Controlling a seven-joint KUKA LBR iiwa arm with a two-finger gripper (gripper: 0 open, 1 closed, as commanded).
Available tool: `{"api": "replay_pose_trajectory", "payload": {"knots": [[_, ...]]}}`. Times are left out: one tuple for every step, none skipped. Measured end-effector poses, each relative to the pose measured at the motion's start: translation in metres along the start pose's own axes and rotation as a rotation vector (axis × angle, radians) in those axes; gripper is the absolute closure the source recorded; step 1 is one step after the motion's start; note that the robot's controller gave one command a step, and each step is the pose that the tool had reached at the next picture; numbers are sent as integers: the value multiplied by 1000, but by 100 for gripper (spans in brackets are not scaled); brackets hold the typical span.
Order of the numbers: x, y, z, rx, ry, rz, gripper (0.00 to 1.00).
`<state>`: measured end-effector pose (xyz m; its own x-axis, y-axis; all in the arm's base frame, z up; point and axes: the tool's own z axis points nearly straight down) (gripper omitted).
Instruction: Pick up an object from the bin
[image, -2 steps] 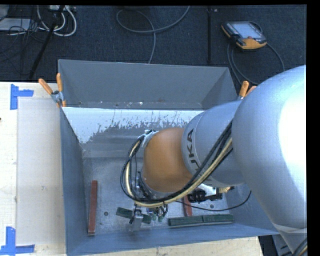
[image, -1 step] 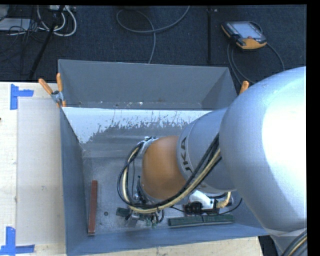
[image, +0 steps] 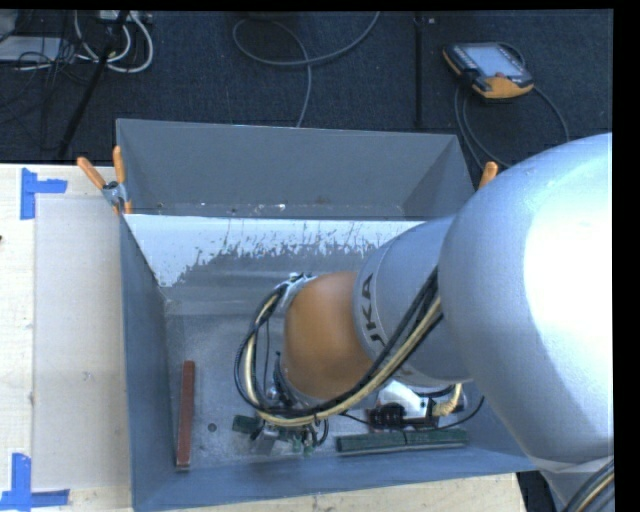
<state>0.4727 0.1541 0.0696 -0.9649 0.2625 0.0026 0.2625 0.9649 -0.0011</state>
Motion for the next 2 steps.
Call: {"api": "replay_pose_trajectory", "payload": {"knots": [[1,-1,-3,1,2,1,100],[2,-2,-18,4,6,1,100]]}}
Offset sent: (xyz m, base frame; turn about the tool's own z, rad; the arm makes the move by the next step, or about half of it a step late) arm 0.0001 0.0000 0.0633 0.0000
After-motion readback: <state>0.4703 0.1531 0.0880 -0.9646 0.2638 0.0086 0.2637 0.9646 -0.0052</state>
